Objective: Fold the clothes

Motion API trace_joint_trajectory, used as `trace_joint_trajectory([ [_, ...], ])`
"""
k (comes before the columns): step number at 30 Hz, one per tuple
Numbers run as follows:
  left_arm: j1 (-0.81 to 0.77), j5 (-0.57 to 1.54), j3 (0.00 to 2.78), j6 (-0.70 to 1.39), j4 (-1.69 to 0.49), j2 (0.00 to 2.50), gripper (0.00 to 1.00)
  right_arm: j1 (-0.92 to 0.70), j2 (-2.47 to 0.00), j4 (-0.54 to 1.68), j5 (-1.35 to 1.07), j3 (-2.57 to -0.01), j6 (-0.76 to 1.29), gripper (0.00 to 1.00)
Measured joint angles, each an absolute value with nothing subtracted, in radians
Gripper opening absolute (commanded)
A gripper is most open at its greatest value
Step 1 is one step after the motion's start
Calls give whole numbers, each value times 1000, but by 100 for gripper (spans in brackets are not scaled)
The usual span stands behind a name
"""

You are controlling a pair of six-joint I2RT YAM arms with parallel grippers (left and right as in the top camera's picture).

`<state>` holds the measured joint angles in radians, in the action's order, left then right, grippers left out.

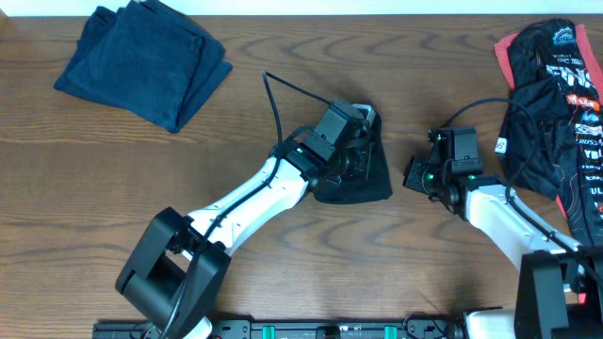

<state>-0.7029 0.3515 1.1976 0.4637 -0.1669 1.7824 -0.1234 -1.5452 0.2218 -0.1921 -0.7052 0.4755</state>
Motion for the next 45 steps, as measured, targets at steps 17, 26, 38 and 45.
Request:
trace_joint_trajectory([
  [17,-706,347,1198,506,-100,1818,9,-124,-1645,131,-249,-705,540,9],
  [26,-720,336,1198,562,-61,1897,9,-163,-1646,108,-258,-705,567,9],
  [38,-754,348,1198,583,-47,1924,34,-170,-1646,122,-233,-705,582,16],
  [45,-757,413,1198,583,-48,1897,36,-170,-1646,140,-207,-705,584,22],
])
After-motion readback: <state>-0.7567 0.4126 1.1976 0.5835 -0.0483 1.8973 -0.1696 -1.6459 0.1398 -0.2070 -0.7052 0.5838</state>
